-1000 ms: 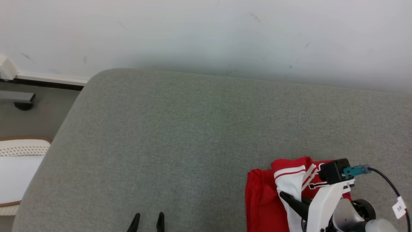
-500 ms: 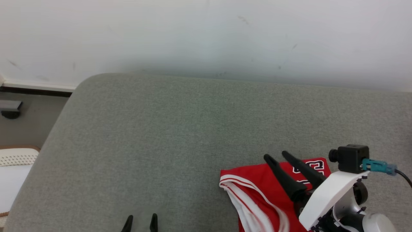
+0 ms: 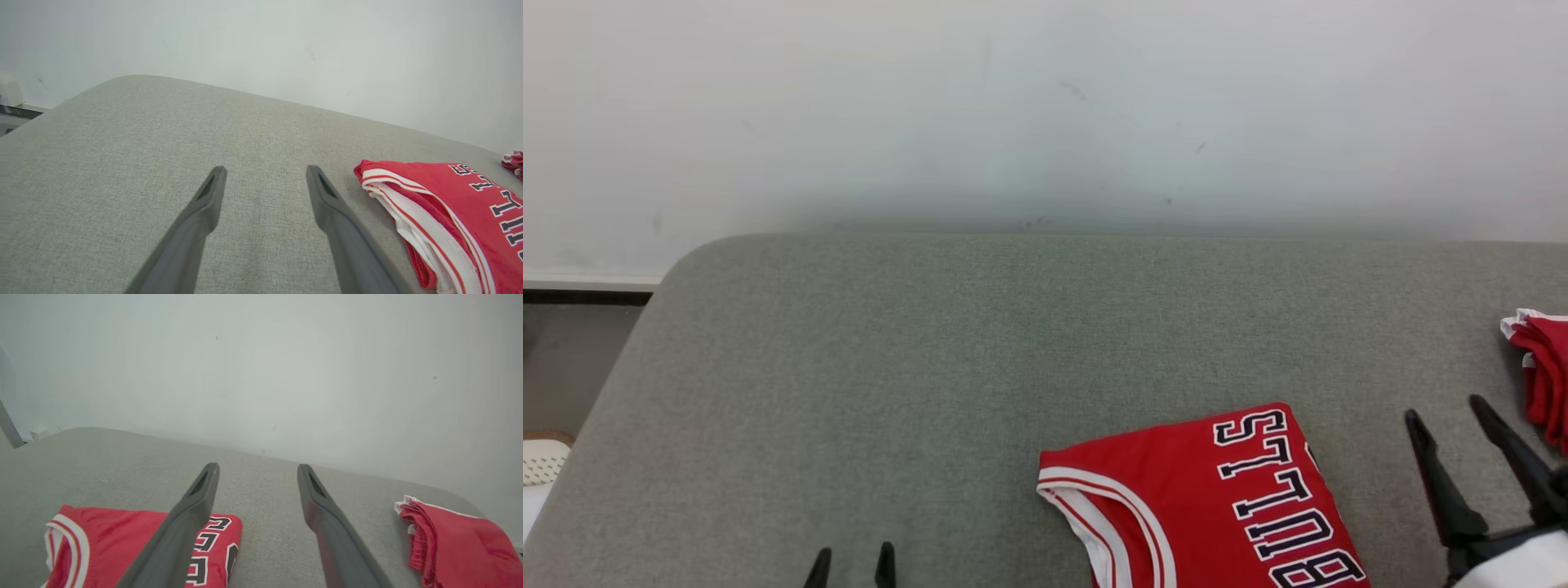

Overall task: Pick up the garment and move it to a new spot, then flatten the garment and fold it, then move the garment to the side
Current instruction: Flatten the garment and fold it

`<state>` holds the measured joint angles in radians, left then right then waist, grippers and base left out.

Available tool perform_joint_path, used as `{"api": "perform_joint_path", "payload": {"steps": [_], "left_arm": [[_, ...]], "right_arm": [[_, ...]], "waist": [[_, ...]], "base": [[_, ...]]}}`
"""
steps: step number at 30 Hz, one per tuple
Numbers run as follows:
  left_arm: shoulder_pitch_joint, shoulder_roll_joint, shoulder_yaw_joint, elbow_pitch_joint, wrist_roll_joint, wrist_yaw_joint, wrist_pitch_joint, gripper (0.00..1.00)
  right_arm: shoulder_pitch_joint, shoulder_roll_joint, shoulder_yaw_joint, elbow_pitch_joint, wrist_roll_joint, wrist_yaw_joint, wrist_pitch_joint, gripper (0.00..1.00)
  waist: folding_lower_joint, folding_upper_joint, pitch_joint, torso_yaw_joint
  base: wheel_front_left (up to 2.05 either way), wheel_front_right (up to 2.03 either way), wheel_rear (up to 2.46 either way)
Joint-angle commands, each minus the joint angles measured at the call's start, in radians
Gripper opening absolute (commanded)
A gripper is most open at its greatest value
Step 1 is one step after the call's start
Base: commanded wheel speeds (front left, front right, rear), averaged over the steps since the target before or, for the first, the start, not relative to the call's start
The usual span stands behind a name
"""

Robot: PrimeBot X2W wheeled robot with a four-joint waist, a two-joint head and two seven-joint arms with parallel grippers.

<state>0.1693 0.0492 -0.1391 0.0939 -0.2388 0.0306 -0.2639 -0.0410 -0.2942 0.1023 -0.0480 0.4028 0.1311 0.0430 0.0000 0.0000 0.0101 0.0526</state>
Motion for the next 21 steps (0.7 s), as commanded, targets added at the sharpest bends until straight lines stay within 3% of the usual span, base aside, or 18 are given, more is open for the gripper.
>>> {"api": "perform_joint_path", "payload": {"steps": [1, 8, 12, 21], "left_arm": [[0.014, 0.003, 0.005, -0.003, 0.017, -0.005, 0.000, 1.00], [0.031, 0.003, 0.022, -0.020, 0.021, -0.009, 0.000, 1.00], [0.044, 0.003, 0.025, -0.026, 0.029, -0.019, 0.000, 1.00], [0.047, 0.003, 0.023, -0.025, 0.020, -0.037, 0.000, 1.00]], "right_arm": [[0.026, -0.020, -0.019, 0.030, -0.031, -0.001, -0.049, 1.00], [0.102, -0.060, -0.040, 0.200, -0.083, -0.001, -0.278, 1.00], [0.125, -0.044, -0.033, 0.272, -0.080, -0.001, -0.307, 1.00], [0.186, 0.055, -0.054, 0.253, -0.105, -0.001, -0.308, 1.00]], "waist": [[0.0000, 0.0000, -0.010, -0.009], [0.0000, 0.0000, -0.042, -0.020], [0.0000, 0.0000, -0.058, -0.024], [0.0000, 0.0000, -0.074, -0.026]], "base": [[0.00, 0.00, 0.00], [0.00, 0.00, 0.00], [0.00, 0.00, 0.00], [0.00, 0.00, 0.00]]}}
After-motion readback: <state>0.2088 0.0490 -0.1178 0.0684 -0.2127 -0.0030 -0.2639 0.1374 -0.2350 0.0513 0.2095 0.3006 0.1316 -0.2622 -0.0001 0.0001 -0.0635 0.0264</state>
